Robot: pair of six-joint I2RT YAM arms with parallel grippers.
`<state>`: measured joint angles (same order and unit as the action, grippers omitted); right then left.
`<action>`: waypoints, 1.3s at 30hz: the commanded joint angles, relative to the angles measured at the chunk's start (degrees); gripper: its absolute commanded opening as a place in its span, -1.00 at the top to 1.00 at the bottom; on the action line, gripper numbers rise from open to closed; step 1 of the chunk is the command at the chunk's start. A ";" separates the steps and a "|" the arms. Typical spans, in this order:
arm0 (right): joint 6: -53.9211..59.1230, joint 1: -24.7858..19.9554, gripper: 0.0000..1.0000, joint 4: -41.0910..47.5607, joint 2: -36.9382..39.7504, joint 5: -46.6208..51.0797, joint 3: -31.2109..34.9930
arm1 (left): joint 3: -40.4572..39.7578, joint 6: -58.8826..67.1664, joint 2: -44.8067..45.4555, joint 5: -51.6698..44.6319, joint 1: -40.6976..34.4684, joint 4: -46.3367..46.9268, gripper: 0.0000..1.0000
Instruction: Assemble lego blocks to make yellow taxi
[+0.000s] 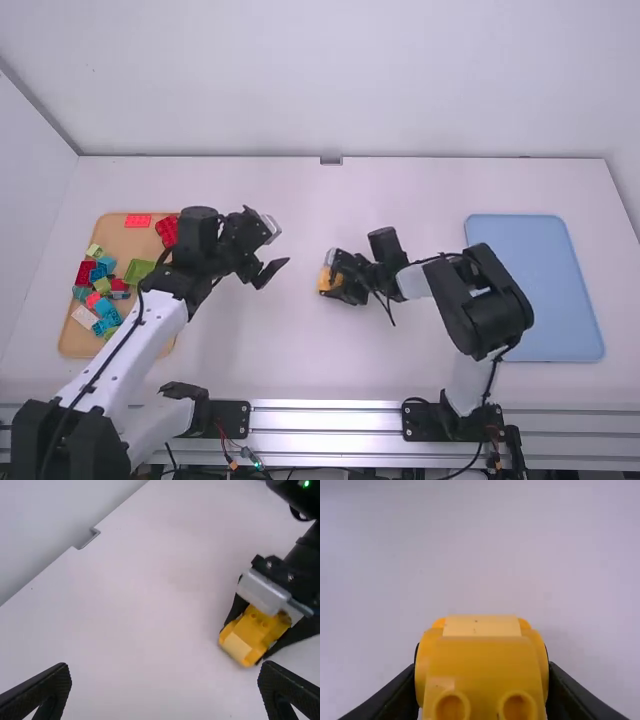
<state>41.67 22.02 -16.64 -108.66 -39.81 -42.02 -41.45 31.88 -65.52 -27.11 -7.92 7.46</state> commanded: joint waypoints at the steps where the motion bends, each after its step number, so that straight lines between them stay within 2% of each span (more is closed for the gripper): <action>1: -0.74 -6.10 0.03 3.54 8.96 1.57 -0.44 | -0.04 -0.39 -0.17 -0.42 0.02 -0.61 -0.98; 4: -0.72 -13.00 0.03 8.44 14.34 5.46 -0.42 | -0.04 -0.39 -0.17 -0.42 -0.22 -1.97 -0.99; 9: -3.58 -28.85 0.01 12.94 20.87 10.03 -0.39 | -0.04 -0.61 -0.17 -0.48 -0.22 -4.79 -0.98; 10: -6.54 -33.44 0.00 12.35 20.79 11.82 -0.39 | -0.04 -0.50 -0.17 -0.44 -0.28 -4.76 -0.98; 11: -7.15 -34.62 0.00 12.35 20.61 12.28 -0.39 | -0.04 -0.33 -0.17 -0.44 -0.33 -4.81 -0.98; 13: -12.07 -41.68 0.01 12.39 19.28 15.91 -0.39 | -0.04 0.02 -0.17 -0.42 -0.33 -5.62 -0.98; 15: -13.75 -44.76 0.01 12.39 18.27 17.09 -0.39 | -0.04 0.04 -0.17 -0.37 -0.33 -5.97 -0.98; 17: -15.89 -50.05 0.02 12.24 15.89 19.50 -0.39 | -0.04 0.00 -0.17 -0.20 -0.33 -6.67 -0.98; 20: -20.41 -54.25 0.02 10.25 12.52 23.28 -0.39 | -0.04 -1.60 -0.17 -0.26 -0.33 -7.54 -0.99; 23: -23.10 -56.57 0.00 8.94 9.68 26.03 -0.39 | -0.04 -4.57 -0.17 1.25 -0.33 -8.61 -0.98; 26: -25.42 -58.40 -0.15 9.16 7.91 27.76 -0.39 | -0.04 -10.25 -0.17 6.05 -0.33 -9.92 -0.98; 28: -27.15 -58.71 -0.51 9.25 8.00 27.85 -0.39 | -0.07 -15.32 -0.17 11.28 -0.33 -11.04 -0.98; 29: -27.56 -58.71 -0.61 9.18 8.24 27.71 -0.42 | -0.07 -16.17 -0.15 12.46 -0.33 -11.21 -0.99; 30: -28.46 -58.69 -0.87 9.25 8.85 27.71 -0.42 | -0.07 -17.44 -0.11 14.71 -0.33 -11.47 -0.98; 31: -28.96 -58.66 -0.98 9.68 9.70 27.69 -0.42 | -0.07 -18.21 0.00 16.13 -0.33 -11.61 -0.99; 36: -29.90 -55.78 -0.98 15.21 17.55 28.02 -0.39 | -0.07 -20.52 2.01 17.97 -0.35 -10.36 -0.99; 39: -29.90 -51.49 -0.98 19.28 25.27 30.08 -0.39 | -0.07 -20.55 5.33 18.73 -0.72 -8.74 -0.98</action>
<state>12.56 -32.53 0.99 -89.69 -11.00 -41.98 -41.45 13.15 -63.88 -10.37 -8.10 -1.67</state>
